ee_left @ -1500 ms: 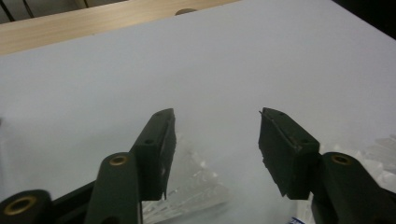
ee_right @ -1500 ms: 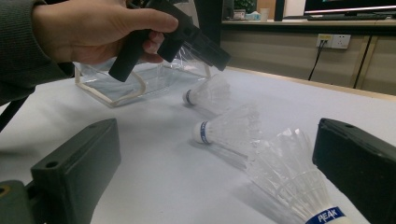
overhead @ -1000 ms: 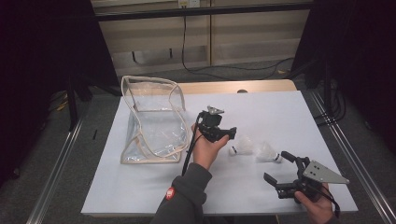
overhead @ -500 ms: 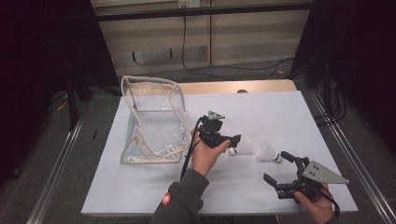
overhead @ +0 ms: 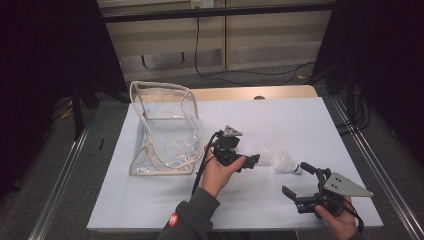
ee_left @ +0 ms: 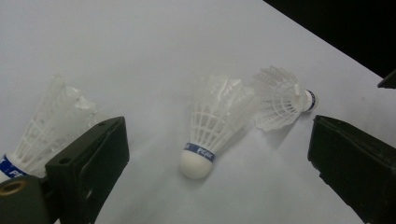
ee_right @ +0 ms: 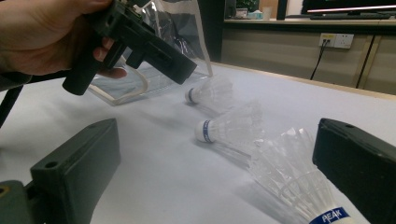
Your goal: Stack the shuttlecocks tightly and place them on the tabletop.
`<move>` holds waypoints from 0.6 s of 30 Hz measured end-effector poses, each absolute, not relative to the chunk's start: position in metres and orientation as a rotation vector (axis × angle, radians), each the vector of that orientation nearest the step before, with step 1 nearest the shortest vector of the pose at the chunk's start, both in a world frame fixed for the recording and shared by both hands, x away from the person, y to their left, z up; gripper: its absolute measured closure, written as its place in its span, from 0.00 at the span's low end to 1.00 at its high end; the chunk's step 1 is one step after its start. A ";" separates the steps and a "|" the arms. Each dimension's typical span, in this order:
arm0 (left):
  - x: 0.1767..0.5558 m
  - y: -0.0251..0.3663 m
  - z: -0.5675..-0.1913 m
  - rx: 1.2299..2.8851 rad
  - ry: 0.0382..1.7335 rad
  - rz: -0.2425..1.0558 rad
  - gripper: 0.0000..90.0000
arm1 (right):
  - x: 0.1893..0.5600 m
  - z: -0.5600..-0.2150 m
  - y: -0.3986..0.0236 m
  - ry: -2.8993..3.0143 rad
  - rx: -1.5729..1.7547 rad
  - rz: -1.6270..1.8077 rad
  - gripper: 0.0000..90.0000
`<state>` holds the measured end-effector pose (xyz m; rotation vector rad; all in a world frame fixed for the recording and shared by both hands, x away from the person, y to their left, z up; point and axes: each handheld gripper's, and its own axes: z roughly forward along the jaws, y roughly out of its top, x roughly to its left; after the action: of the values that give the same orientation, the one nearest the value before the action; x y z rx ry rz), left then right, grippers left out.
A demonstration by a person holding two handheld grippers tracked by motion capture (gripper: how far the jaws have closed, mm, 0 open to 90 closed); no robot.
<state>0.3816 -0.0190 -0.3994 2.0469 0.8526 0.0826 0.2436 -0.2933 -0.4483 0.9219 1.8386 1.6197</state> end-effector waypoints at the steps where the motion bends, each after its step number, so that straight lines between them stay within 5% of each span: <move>1: 0.380 -0.019 -0.400 2.041 0.847 0.077 0.06 | 0.244 -0.448 -0.293 1.837 0.922 1.620 0.00; 18: 0.360 -0.006 -0.408 2.073 0.770 0.045 0.05 | 0.244 -0.448 -0.293 1.838 0.922 1.622 0.00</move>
<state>0.3603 -0.0065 -0.4083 2.0734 0.7702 0.0450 0.2436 -0.2932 -0.4483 0.9222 1.8378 1.6220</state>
